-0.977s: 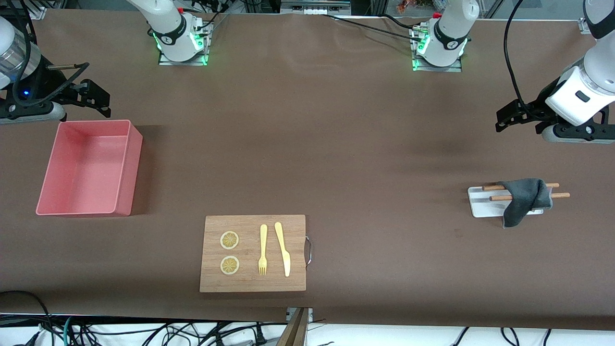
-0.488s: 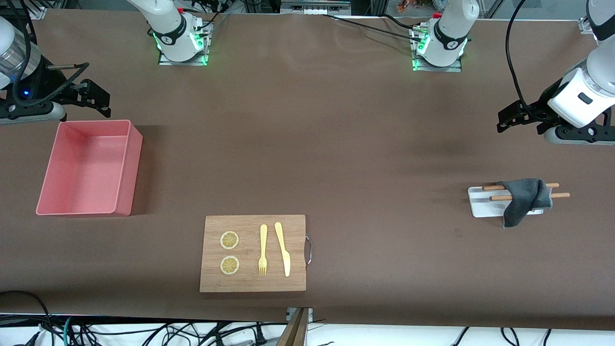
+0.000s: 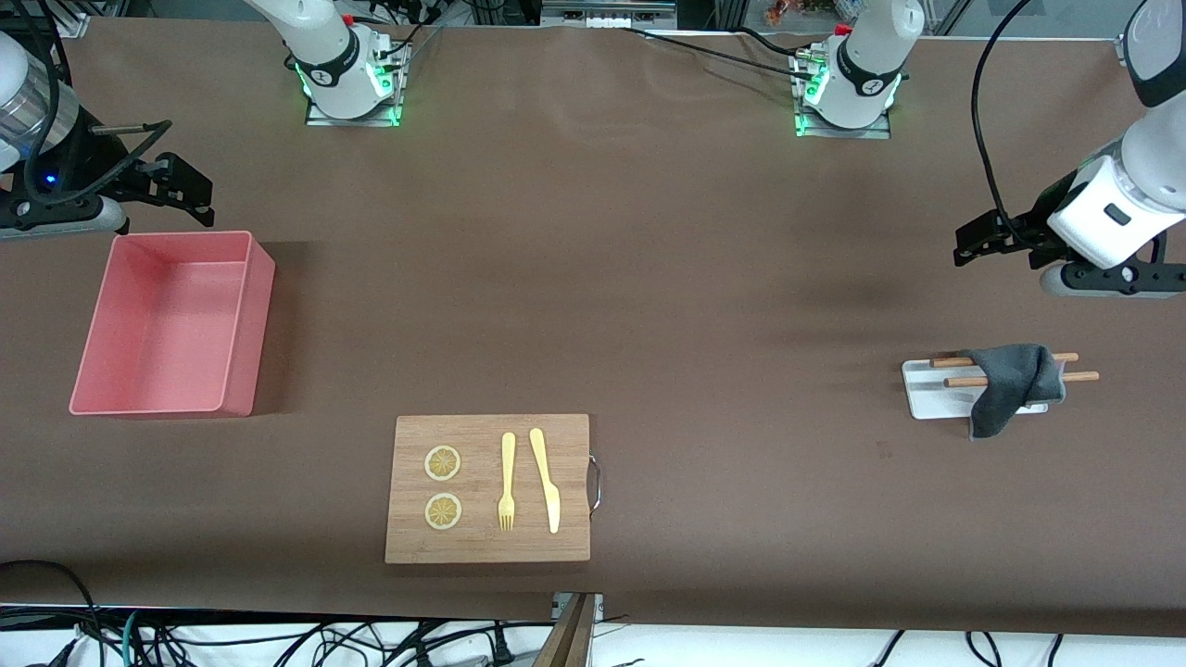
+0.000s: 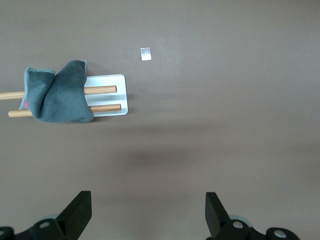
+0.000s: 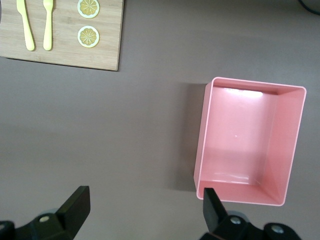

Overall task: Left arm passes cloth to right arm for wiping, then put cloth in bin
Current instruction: 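Move the left gripper down toward the grey cloth on the stand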

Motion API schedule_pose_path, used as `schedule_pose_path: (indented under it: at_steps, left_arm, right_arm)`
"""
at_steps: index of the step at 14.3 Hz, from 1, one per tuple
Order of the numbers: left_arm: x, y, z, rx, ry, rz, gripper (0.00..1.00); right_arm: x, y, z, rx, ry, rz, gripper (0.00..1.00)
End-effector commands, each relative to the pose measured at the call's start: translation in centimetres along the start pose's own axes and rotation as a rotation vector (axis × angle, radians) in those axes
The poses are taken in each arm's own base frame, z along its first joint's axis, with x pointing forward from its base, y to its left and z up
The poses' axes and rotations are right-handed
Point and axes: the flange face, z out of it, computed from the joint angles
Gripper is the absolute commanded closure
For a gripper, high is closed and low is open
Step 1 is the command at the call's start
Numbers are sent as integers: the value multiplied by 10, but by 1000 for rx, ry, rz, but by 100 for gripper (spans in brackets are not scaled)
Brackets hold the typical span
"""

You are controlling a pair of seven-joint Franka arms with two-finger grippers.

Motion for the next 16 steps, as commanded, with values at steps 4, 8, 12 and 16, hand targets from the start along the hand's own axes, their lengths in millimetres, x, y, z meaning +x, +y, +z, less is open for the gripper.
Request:
schedule_pose_path:
  at_steps: [4, 8, 12, 16]
  left_arm:
    - [20, -34, 8, -9, -24, 53, 0]
    - [35, -89, 33, -27, -23, 231, 0]
    - [64, -158, 67, 4, 80, 430, 0]
    - [95, -203, 125, 76, 134, 623, 0]
  right_arm:
    - [2, 1, -5, 20, 3, 13, 0]
    - [2, 1, -5, 20, 6, 13, 0]
    - [2, 0, -6, 20, 11, 12, 0]
    - [2, 0, -6, 20, 11, 12, 0]
